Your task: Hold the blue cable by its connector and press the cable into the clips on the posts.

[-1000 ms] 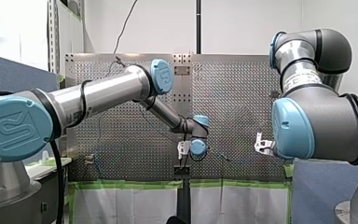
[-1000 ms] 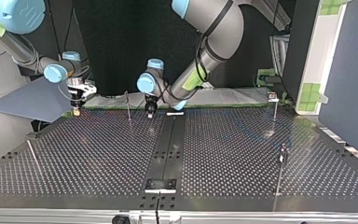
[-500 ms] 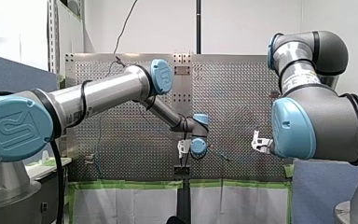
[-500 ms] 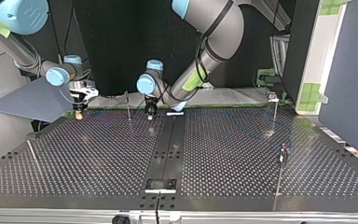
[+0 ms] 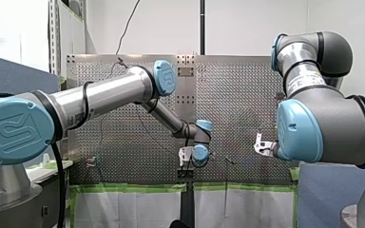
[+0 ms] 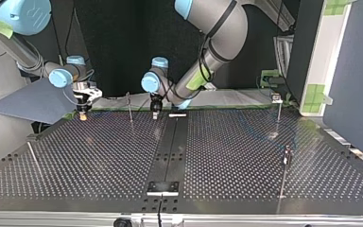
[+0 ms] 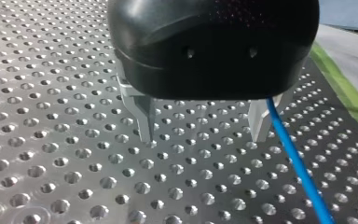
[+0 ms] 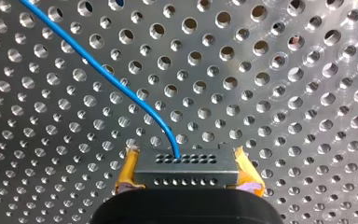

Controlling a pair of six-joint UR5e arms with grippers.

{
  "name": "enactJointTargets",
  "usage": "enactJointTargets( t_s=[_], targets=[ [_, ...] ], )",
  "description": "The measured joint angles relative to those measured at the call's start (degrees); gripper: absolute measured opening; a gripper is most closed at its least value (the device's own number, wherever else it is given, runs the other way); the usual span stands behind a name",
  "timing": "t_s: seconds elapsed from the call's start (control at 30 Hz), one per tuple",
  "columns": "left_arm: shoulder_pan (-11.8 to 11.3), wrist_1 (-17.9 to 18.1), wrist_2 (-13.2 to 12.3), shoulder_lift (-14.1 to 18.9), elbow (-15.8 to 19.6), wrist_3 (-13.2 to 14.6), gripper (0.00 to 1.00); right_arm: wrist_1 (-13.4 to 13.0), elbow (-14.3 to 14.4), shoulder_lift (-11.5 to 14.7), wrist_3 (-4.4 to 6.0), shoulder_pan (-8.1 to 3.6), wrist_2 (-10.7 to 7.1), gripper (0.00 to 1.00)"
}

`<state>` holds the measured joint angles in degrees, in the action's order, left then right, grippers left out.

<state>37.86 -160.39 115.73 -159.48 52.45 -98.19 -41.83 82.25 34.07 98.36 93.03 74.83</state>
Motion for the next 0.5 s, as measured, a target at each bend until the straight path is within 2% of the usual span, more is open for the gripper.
enactJointTargets(
  t_s=[0.33,0.5],
  targets=[
    [0.8,-2.3,0.8,0.0,-0.1,0.7,1.0,0.6,0.0,0.0,-0.01,0.09,0.02,0.0],
    [1.7,-4.8,-0.1,0.1,0.9,1.1,1.0,1.1,0.0,0.0,-0.04,0.12,0.05,0.0]
  ],
)
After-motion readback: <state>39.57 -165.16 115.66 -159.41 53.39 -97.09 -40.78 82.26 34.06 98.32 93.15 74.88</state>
